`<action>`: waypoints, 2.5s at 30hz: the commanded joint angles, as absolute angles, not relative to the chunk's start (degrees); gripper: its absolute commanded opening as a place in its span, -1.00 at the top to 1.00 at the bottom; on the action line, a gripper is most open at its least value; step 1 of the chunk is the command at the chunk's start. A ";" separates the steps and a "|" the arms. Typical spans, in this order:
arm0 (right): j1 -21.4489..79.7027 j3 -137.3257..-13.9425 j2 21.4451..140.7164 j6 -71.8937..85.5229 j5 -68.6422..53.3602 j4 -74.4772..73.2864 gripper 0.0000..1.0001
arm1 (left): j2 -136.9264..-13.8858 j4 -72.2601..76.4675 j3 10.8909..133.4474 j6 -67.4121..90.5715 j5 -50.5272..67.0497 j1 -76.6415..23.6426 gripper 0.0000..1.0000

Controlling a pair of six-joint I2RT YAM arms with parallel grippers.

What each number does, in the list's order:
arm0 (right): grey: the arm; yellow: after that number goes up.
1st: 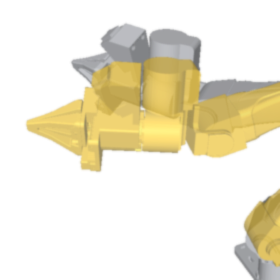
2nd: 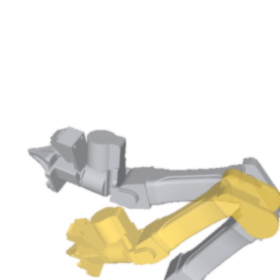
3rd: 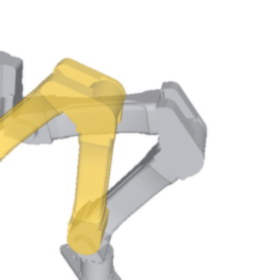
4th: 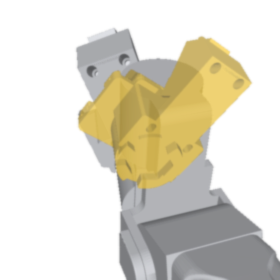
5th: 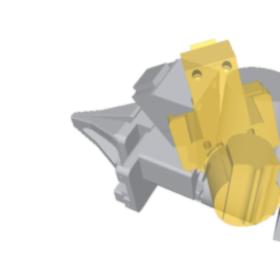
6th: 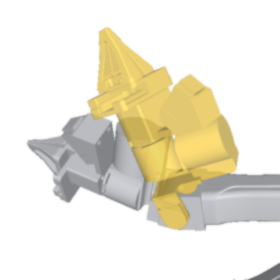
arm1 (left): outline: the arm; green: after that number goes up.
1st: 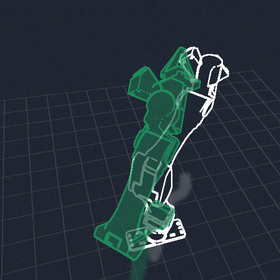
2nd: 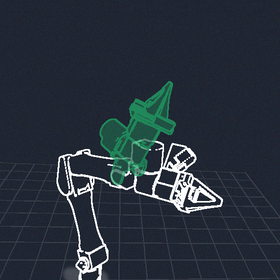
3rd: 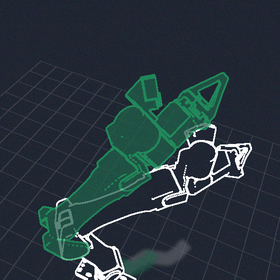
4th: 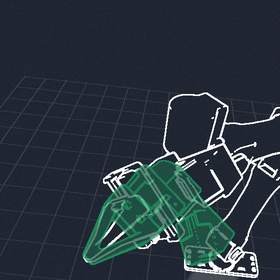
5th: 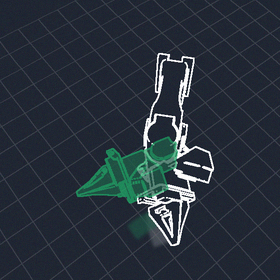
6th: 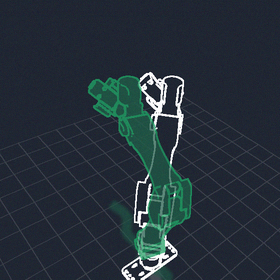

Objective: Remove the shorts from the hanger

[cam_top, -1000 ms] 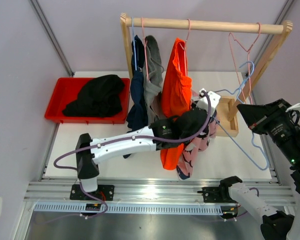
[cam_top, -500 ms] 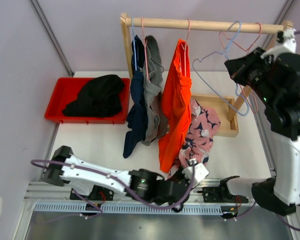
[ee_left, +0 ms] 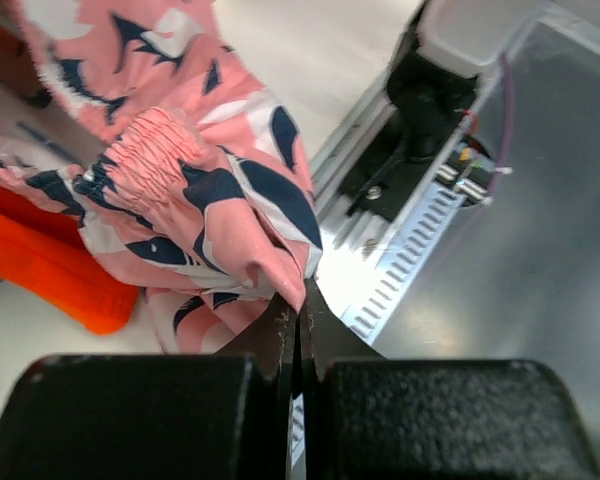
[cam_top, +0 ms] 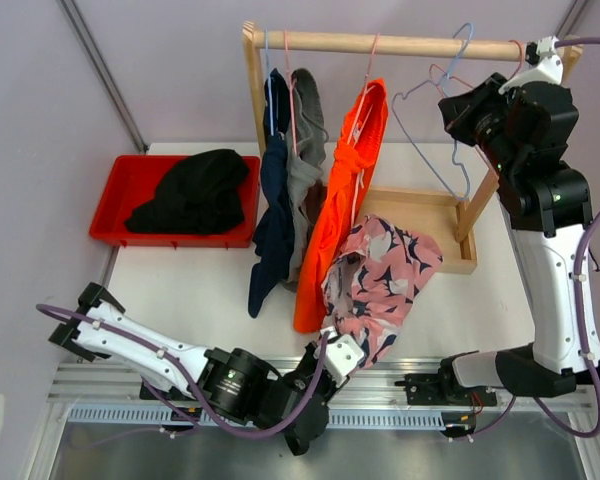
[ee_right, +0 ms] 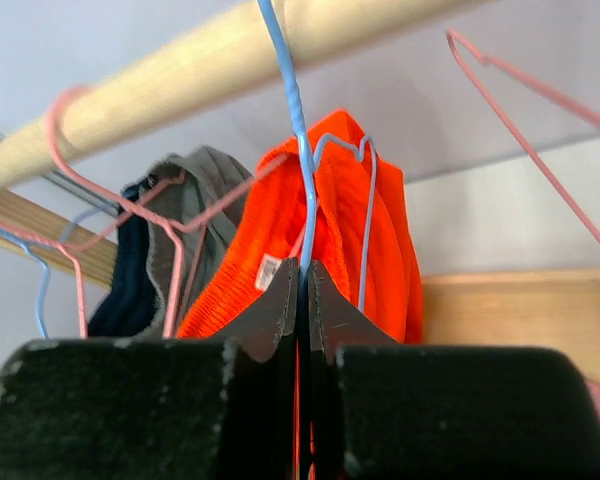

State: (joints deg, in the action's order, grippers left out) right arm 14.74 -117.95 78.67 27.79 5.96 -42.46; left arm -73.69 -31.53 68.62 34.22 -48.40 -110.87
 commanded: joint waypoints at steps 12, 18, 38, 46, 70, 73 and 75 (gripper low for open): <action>12.22 -95.99 58.99 24.53 9.05 -44.38 -0.99 | -68.99 -68.56 108.53 24.72 -71.44 -111.27 1.00; 11.16 -90.88 52.83 23.12 11.16 -46.14 -0.99 | -57.32 16.88 90.64 -52.64 -81.56 -110.92 1.00; 10.99 -83.76 50.54 24.87 4.92 -44.21 -0.99 | -61.08 -5.25 98.16 -53.02 -67.87 -72.10 1.00; 10.90 -83.23 50.01 22.59 5.36 -45.35 -0.99 | -70.45 -24.51 116.08 -28.93 -46.94 -33.98 1.00; 10.81 -79.27 43.50 21.44 -24.33 -24.89 -0.99 | -105.03 -33.76 121.49 8.26 -20.92 7.03 1.00; 11.07 -82.77 45.78 22.59 -27.33 -20.84 -0.99 | -104.59 -34.71 119.01 9.83 -19.60 7.38 0.41; 11.07 -84.80 49.56 23.37 -28.38 -18.99 -0.99 | -104.42 -36.38 119.35 10.89 -19.16 7.38 -0.98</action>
State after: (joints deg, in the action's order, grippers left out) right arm 10.92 -80.90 45.45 22.06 -22.59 -27.44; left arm -108.60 -38.70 117.93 7.29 -21.32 7.07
